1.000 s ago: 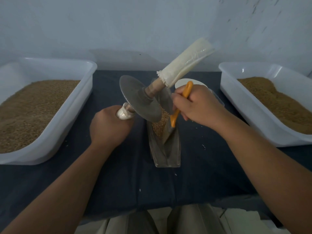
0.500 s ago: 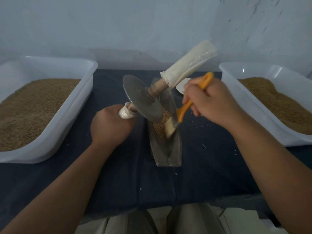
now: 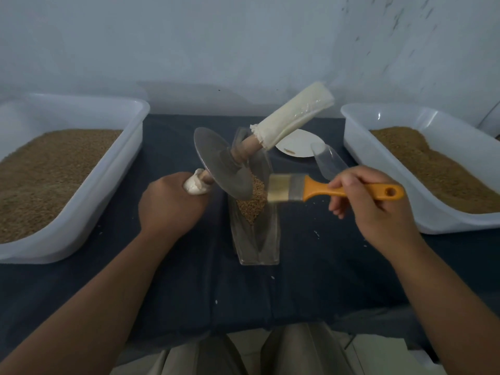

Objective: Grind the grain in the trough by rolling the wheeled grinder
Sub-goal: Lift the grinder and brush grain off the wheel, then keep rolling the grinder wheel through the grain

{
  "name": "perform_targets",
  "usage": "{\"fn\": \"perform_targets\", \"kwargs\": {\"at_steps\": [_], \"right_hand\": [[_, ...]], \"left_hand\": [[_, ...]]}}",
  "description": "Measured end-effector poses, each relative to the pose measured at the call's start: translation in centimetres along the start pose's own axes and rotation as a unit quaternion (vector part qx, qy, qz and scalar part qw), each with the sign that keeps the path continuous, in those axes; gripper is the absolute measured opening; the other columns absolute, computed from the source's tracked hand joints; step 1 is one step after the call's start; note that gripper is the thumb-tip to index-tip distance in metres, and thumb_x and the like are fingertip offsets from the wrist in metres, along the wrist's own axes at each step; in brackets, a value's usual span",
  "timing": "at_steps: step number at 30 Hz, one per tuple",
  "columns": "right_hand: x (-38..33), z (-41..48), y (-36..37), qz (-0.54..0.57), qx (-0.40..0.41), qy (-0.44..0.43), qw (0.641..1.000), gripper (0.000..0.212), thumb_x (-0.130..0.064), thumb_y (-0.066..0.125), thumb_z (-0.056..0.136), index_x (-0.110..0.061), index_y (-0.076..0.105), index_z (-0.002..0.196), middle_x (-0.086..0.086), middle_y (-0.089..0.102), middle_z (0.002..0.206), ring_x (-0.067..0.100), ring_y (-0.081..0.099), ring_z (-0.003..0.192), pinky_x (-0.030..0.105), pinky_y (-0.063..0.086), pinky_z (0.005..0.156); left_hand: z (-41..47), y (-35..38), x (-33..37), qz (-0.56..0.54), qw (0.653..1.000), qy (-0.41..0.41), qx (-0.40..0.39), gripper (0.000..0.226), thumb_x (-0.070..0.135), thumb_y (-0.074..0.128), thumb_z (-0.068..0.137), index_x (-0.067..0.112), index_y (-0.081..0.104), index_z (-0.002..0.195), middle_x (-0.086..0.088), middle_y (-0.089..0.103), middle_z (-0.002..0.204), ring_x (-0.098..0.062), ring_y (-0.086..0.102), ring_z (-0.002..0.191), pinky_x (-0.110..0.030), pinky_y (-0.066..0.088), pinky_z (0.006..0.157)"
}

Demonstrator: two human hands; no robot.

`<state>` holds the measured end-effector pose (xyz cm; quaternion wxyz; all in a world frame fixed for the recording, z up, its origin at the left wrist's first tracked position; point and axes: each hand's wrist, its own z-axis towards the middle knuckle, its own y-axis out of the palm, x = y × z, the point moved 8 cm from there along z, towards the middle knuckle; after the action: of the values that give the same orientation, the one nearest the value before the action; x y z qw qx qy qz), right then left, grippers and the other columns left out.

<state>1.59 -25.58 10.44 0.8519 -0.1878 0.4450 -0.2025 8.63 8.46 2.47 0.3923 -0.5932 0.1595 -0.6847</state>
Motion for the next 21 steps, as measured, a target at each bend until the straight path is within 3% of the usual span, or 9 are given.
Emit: {"fn": "perform_targets", "kwargs": {"at_steps": [3,6,8,11,15,16,18,19,21], "right_hand": [[2.1,-0.2,-2.1,-0.102,0.028,-0.012,0.994,0.022,-0.043,0.051,0.11,-0.034,0.07,0.117,-0.013,0.074,0.098,0.008,0.073,0.089,0.017,0.056,0.074],[5.5,-0.7,-1.8,-0.284,-0.068,-0.021,0.956,0.028,-0.039,0.057,0.105,-0.039,0.068,0.131,-0.018,0.071,0.111,0.003,0.067,0.096,0.024,0.053,0.08],[7.5,-1.6,-0.7,-0.363,-0.149,-0.049,0.919,0.036,-0.027,0.064,0.1,-0.032,0.069,0.135,-0.007,0.073,0.119,0.015,0.069,0.102,0.035,0.056,0.083],[9.0,-2.6,0.2,-0.441,-0.217,-0.076,0.868,0.063,-0.007,0.075,0.088,-0.029,0.062,0.145,-0.003,0.069,0.134,0.023,0.065,0.117,0.041,0.057,0.093],[8.8,-2.7,1.0,-0.494,-0.294,-0.058,0.816,0.088,-0.002,0.064,0.088,-0.04,0.036,0.162,-0.008,0.044,0.162,0.024,0.041,0.145,0.042,0.042,0.113],[7.9,-2.3,0.9,-0.493,-0.285,-0.06,0.82,0.085,-0.002,0.061,0.09,-0.04,0.036,0.162,-0.006,0.042,0.164,0.025,0.038,0.148,0.043,0.039,0.117],[3.8,-0.5,-0.4,-0.428,-0.16,-0.107,0.883,0.067,-0.003,0.058,0.091,-0.031,0.054,0.152,0.0,0.055,0.152,0.025,0.049,0.139,0.045,0.044,0.114],[1.3,0.3,-1.2,-0.373,-0.076,-0.146,0.913,0.056,-0.007,0.058,0.092,-0.026,0.06,0.145,-0.001,0.059,0.144,0.021,0.054,0.132,0.041,0.045,0.113],[-1.9,1.9,-1.7,-0.312,0.011,-0.188,0.931,0.052,-0.025,0.063,0.093,-0.023,0.057,0.145,-0.004,0.055,0.143,0.015,0.051,0.133,0.028,0.034,0.117]], "left_hand": [[0.0,0.1,-0.2,0.021,1.0,-0.003,-0.003,0.026,0.053,0.068,0.081,0.03,0.065,0.069,0.01,0.064,0.065,-0.015,0.062,0.065,-0.031,0.041,0.057],[0.0,0.1,0.1,0.045,0.999,0.005,-0.004,0.023,0.05,0.07,0.084,0.032,0.066,0.071,0.01,0.064,0.068,-0.015,0.062,0.066,-0.032,0.044,0.058],[0.0,0.2,0.3,0.06,0.998,0.01,-0.004,0.022,0.05,0.07,0.085,0.032,0.066,0.072,0.01,0.064,0.068,-0.014,0.06,0.065,-0.031,0.044,0.057],[-0.1,0.4,0.5,0.08,0.997,0.02,-0.002,0.027,0.052,0.068,0.087,0.031,0.064,0.071,0.01,0.063,0.067,-0.014,0.059,0.064,-0.03,0.042,0.057],[0.0,0.5,0.7,0.139,0.989,0.042,0.007,0.034,0.059,0.06,0.089,0.031,0.062,0.069,0.011,0.06,0.065,-0.015,0.056,0.061,-0.03,0.041,0.056],[0.0,0.6,0.7,0.15,0.987,0.048,0.01,0.036,0.06,0.059,0.089,0.031,0.061,0.068,0.011,0.059,0.064,-0.015,0.055,0.06,-0.029,0.039,0.056],[0.2,0.7,0.8,0.166,0.984,0.067,0.022,0.037,0.062,0.058,0.087,0.032,0.06,0.066,0.013,0.057,0.061,-0.012,0.053,0.056,-0.026,0.036,0.053],[0.2,0.7,1.0,0.173,0.981,0.08,0.03,0.037,0.063,0.059,0.086,0.032,0.058,0.065,0.013,0.055,0.059,-0.01,0.05,0.054,-0.025,0.034,0.052],[0.5,1.0,1.6,0.195,0.974,0.109,0.037,0.039,0.065,0.057,0.085,0.033,0.056,0.063,0.014,0.053,0.057,-0.007,0.047,0.052,-0.023,0.032,0.051]]}}
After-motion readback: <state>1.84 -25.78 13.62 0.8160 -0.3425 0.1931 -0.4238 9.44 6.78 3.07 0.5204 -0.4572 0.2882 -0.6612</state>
